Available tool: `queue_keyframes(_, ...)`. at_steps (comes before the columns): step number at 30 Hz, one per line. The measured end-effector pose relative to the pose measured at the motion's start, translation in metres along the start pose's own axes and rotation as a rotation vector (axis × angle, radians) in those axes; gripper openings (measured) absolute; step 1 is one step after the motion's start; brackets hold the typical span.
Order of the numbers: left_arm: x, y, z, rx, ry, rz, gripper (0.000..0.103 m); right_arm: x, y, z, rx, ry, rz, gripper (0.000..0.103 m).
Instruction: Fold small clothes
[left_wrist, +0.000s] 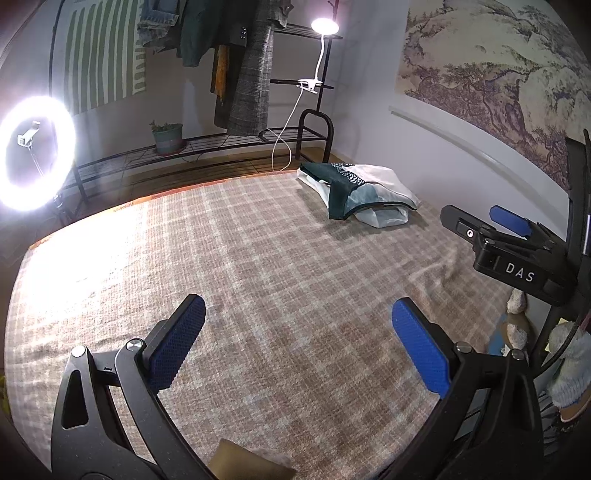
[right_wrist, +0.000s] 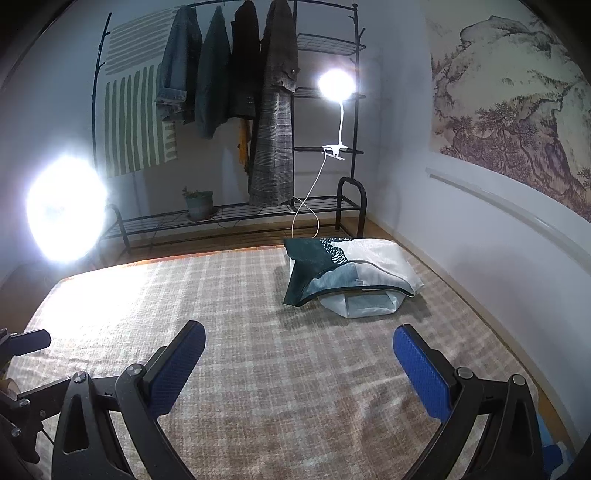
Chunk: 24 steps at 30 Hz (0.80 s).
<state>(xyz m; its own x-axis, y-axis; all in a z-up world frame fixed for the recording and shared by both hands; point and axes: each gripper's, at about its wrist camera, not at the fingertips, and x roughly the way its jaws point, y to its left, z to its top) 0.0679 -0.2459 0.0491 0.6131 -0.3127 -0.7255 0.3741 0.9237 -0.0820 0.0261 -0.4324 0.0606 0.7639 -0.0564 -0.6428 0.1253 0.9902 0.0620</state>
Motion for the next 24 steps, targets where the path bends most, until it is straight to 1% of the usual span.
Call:
queue_keyframes(7,-0.0002,-0.0026,0.0004,0.029,0.008,-0.013,0.103,-0.0003,0.0002,-0.0002,0.000,-0.005,0.005,0.103)
queue_keyframes(11,-0.0006,-0.0048,-0.0005,0.038,0.003,0.004,0.103,-0.0015,0.0012,-0.0004,-0.005,-0.011,0.004,0.103)
queue_keyframes(24,-0.0022,-0.0062,-0.0027,0.056,-0.003,0.013,0.103,-0.0041,0.0000,-0.0005,0.000,-0.019,0.013,0.103)
